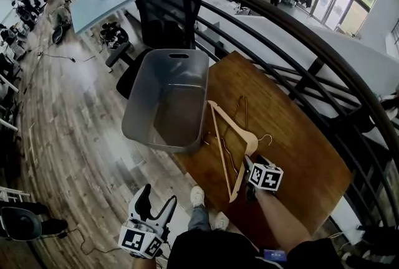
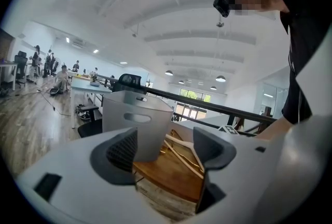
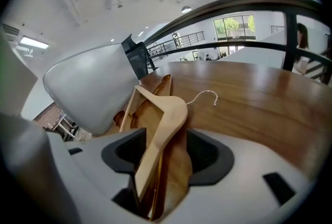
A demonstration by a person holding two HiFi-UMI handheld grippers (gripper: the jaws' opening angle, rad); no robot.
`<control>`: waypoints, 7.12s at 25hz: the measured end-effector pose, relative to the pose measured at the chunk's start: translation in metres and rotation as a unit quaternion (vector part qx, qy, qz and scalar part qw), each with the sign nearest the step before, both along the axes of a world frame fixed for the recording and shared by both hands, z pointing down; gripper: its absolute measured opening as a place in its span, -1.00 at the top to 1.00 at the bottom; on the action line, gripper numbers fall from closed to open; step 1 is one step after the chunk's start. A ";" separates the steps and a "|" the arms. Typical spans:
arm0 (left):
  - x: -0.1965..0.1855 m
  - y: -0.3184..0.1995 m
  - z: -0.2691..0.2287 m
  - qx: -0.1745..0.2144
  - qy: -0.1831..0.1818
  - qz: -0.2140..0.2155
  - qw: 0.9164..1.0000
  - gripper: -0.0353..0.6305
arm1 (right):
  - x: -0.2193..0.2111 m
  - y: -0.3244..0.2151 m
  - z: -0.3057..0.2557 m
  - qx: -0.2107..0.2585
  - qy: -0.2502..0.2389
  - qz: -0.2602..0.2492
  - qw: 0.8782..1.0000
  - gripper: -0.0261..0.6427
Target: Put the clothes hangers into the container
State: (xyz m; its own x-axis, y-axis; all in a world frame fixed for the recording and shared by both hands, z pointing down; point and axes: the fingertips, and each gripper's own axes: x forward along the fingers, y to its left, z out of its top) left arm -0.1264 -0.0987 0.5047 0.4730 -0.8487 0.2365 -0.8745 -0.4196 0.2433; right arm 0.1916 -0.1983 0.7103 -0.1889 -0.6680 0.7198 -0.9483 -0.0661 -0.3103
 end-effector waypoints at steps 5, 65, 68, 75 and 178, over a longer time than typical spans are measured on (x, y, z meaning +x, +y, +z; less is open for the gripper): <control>0.002 -0.005 0.013 -0.018 -0.002 0.006 1.000 -0.09 | -0.004 -0.013 0.007 -0.017 0.031 -0.001 0.999 0.09; 0.111 -0.010 0.035 -0.035 0.003 0.166 0.986 -0.09 | 0.040 0.016 -0.148 0.174 -0.370 0.113 0.905 0.78; 0.113 -0.014 0.025 -0.025 0.000 0.170 0.985 -0.09 | 0.044 0.013 -0.175 0.196 -0.384 0.112 0.895 0.78; 0.110 -0.029 0.006 0.005 -0.007 0.170 0.985 -0.09 | 0.037 -0.009 -0.239 0.242 -0.400 0.079 0.880 0.78; 0.066 -0.093 -0.078 0.124 0.014 0.100 0.987 0.32 | -0.035 -0.031 -0.267 0.318 -0.031 -0.132 0.939 0.85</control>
